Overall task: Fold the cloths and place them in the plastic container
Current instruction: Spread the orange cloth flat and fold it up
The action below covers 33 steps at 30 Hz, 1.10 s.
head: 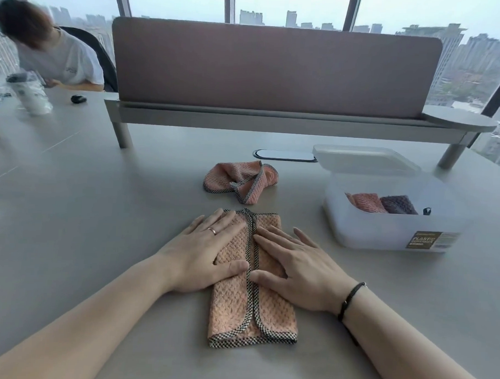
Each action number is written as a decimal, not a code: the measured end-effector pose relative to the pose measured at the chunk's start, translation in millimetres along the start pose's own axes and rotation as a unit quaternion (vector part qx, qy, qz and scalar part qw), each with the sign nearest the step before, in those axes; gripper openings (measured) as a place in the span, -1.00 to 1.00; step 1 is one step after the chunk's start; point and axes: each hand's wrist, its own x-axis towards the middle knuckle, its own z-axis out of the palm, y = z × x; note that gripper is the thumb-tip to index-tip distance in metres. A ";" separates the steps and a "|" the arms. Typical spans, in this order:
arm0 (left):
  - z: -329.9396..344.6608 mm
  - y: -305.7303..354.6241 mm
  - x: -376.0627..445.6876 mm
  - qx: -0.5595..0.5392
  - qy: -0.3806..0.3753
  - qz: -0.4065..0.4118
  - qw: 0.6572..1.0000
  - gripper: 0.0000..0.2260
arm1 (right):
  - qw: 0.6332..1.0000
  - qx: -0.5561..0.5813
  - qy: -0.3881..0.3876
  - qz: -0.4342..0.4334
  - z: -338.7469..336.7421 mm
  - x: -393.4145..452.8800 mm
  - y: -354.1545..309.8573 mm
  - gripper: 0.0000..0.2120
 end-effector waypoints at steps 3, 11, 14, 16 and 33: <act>-4.5 2.0 -8.0 -0.050 -0.001 0.045 0.998 -0.15 | 1.000 -0.008 -0.010 -0.001 -0.2 -2.3 -1.1 -0.13; -3.1 15.1 -18.8 0.038 -0.057 0.059 0.996 -0.01 | 0.999 -0.022 -0.042 0.000 -3.5 -7.0 -3.2 -0.01; -2.7 16.5 -20.8 0.037 -0.051 0.055 0.996 0.03 | 0.999 -0.005 -0.033 -0.003 -4.0 -15.2 -2.5 -0.03; -2.1 17.2 -23.2 0.040 -0.048 0.050 0.997 0.03 | 1.000 0.024 -0.018 -0.004 -4.4 -22.3 -0.3 -0.08; 3.7 38.5 -60.6 0.009 -0.030 0.059 0.998 -0.08 | 0.995 0.094 0.036 0.010 -0.8 -73.1 -3.5 -0.34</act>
